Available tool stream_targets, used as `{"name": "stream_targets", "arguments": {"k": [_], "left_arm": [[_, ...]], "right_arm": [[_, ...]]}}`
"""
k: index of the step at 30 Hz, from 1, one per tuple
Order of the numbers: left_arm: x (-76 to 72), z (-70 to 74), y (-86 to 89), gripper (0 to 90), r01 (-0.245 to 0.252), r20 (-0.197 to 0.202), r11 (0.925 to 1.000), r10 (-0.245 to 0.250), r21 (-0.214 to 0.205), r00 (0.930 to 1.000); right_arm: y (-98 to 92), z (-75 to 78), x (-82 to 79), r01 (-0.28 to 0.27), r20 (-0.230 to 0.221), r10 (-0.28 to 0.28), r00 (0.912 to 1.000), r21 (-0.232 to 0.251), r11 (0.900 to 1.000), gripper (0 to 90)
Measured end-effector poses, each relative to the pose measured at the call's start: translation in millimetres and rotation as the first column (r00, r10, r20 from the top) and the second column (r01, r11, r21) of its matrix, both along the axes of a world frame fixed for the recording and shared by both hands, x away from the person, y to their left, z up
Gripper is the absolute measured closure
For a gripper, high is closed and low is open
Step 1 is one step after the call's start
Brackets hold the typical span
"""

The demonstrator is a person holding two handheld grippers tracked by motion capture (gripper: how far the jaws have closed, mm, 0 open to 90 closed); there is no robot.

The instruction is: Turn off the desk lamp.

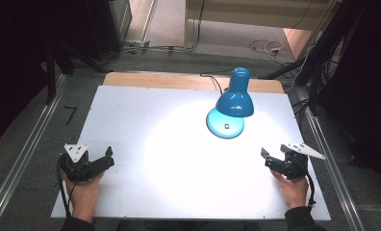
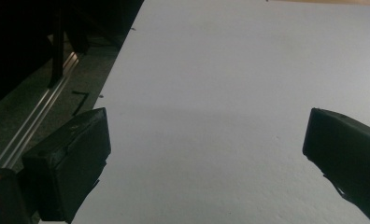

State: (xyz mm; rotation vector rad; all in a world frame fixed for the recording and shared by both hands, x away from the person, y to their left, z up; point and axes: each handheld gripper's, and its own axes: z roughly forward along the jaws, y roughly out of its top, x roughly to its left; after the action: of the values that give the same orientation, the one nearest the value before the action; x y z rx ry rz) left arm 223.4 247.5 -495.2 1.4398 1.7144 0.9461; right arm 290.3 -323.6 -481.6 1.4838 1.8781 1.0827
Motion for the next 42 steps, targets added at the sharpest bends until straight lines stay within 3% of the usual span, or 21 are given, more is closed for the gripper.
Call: {"name": "stream_targets", "arguments": {"k": [4, 24, 42], "left_arm": [[1.8, 0.1, -0.3, 1.7, -0.004, 0.001, 1.0, 0.004, 0.004, 1.0], [1.5, 0.5, -1.3, 1.7, 0.01, 0.007, 0.9997, -0.01, -0.023, 0.9999], [0.1, 0.7, 0.2, 1.7, 0.014, 0.009, 0.9996, -0.014, -0.025, 0.9999]], "right_arm": [[0.4, 0.3, 3.2, -0.003, 0.002, 0.003, 1.0, 0.019, 0.9998, 17.6], [25.1, 2.2, 20.5, -0.058, 0.022, 0.058, 0.998, -0.001, 0.9983, 20.3], [45.8, 0.8, 37.8, -0.073, -0.003, 0.073, 0.9973, -0.003, 0.9973, 17.7]]}}
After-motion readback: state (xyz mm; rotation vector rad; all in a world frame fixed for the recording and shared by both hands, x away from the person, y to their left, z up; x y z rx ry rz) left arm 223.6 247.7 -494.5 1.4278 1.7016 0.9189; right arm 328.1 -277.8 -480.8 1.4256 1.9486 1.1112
